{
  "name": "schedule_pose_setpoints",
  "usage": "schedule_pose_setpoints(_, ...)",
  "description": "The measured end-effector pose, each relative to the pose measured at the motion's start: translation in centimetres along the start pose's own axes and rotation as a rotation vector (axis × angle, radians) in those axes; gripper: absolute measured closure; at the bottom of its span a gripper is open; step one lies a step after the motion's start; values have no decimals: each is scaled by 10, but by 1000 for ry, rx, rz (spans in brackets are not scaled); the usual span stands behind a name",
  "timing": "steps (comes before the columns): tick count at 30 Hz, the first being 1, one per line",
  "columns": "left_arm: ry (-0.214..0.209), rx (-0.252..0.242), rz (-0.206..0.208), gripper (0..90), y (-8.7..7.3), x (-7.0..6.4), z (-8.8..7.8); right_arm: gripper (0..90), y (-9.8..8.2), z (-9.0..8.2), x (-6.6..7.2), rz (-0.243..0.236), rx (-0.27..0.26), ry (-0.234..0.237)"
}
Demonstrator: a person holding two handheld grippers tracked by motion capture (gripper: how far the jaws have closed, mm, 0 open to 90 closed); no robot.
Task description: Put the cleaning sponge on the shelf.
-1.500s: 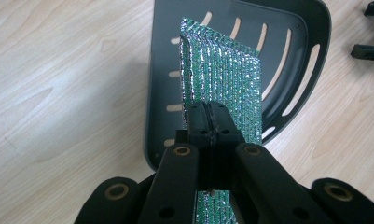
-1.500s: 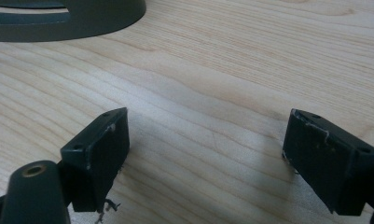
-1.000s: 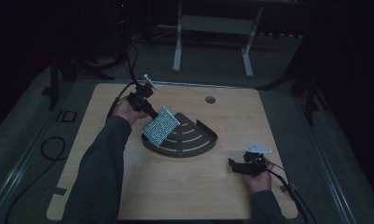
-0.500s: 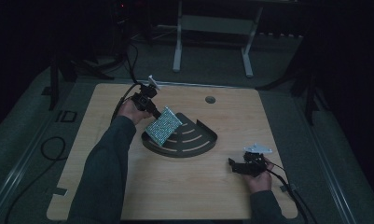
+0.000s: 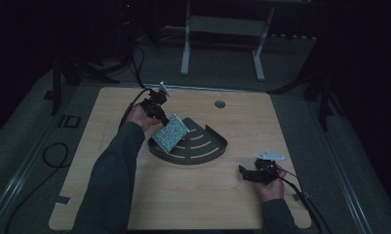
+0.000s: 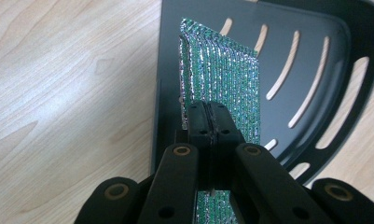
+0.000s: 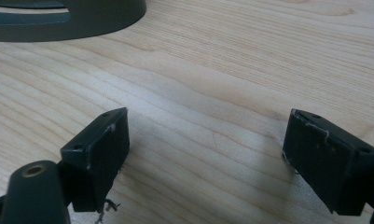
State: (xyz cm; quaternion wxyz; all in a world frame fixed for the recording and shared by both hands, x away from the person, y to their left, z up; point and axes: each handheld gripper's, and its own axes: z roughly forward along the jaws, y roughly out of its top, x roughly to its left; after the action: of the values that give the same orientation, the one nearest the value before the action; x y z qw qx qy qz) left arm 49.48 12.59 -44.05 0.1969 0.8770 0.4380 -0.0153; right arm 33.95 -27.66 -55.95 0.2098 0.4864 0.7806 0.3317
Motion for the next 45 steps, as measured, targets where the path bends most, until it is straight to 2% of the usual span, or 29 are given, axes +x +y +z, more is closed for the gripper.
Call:
schedule_pose_setpoints(10, 47, 35, 19, 900, 1, -4, 10, 142, 0, 0, 0, -1, 0, 1)
schedule_pose_setpoints(20, 70, 50, 23, 899, 0, -3, 13, 142, 0, 0, 0, -1, 0, 1)
schedule_pose_setpoints(24, 112, 69, 31, 897, -1, -3, 16, 142, 0, 0, 0, -2, 0, 1)
schedule_pose_setpoints(32, 122, 77, 30, 894, -2, -2, 21, 142, 0, 0, 0, -2, -1, 1)
schedule_pose_setpoints(40, 158, 95, 38, 892, -3, -1, 26, 142, 0, 0, 0, -2, 0, 1)
schedule_pose_setpoints(45, 158, 94, 41, 887, -4, -1, 25, 142, 0, 0, 0, -1, 0, 1)
